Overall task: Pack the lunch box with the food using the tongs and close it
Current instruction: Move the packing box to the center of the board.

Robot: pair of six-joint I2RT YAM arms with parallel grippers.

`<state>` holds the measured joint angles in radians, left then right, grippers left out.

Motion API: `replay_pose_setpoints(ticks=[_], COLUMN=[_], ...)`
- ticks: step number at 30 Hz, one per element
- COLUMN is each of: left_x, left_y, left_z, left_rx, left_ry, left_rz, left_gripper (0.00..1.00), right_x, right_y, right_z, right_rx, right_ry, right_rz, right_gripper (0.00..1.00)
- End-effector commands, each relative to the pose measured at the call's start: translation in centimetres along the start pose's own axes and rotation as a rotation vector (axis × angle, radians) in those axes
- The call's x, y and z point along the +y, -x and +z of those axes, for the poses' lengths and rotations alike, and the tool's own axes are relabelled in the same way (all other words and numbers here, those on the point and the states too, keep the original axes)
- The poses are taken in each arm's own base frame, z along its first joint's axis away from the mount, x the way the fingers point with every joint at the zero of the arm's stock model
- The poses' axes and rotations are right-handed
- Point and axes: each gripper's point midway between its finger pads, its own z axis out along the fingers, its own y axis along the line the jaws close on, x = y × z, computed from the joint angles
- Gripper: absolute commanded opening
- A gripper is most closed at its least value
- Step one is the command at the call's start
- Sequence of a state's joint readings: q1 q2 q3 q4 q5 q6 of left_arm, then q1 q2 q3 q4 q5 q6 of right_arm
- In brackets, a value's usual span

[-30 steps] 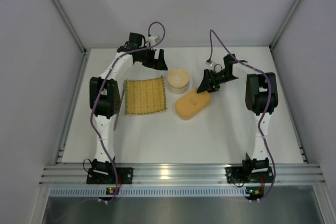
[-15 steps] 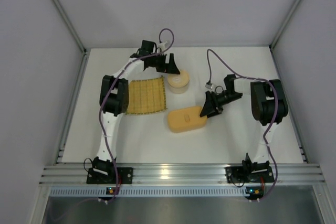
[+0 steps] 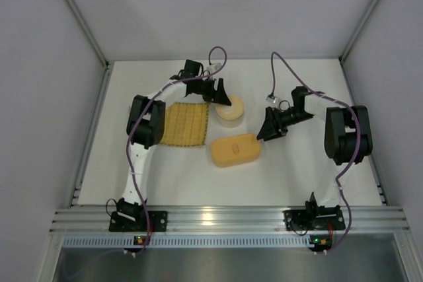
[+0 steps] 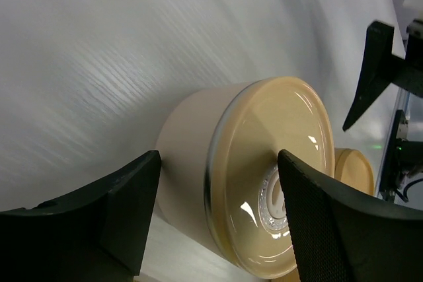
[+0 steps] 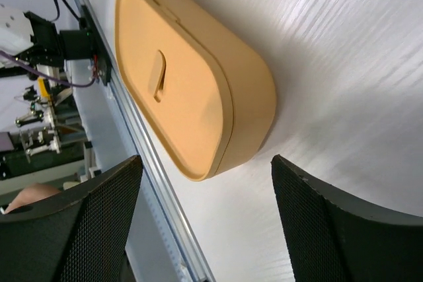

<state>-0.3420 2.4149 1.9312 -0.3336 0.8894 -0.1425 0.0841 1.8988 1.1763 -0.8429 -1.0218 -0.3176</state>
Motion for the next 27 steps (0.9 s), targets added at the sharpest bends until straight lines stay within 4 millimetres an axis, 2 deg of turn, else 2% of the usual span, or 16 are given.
replay_pose_setpoints(ticks=[1,6,13,21,27], left_x=[-1.9,-2.5,-3.6,-4.4,-5.1], left_y=[-0.9,-3.2,-6.7,-7.6,-9.1], left_z=[-0.4,-0.7,-0.6,-0.3,-0.1], left_rx=[0.012,0.05,0.146,0.174,0.234], left_ry=[-0.026,-0.033,-0.04,-0.068,-0.075], left_rz=[0.019,0.001,0.019,0.094,0.142], left_gripper=[0.75,0.7,0.68,0.63,0.6], right_x=[2.1,2.5,2.2,1.6,1.5], right_y=[3.5,5.0,5.5,5.7,5.7], right_z=[-2.6,-3.7,-4.4,-4.2,-4.2], right_rx=[-0.106,-0.143,-0.166,-0.164,-0.16], right_ry=[0.022,0.015,0.008,-0.002,-0.001], right_rz=[-0.095,-0.111,-0.108,-0.11,-0.106], right_gripper=[0.78,0.79,0.79,0.79,0.79])
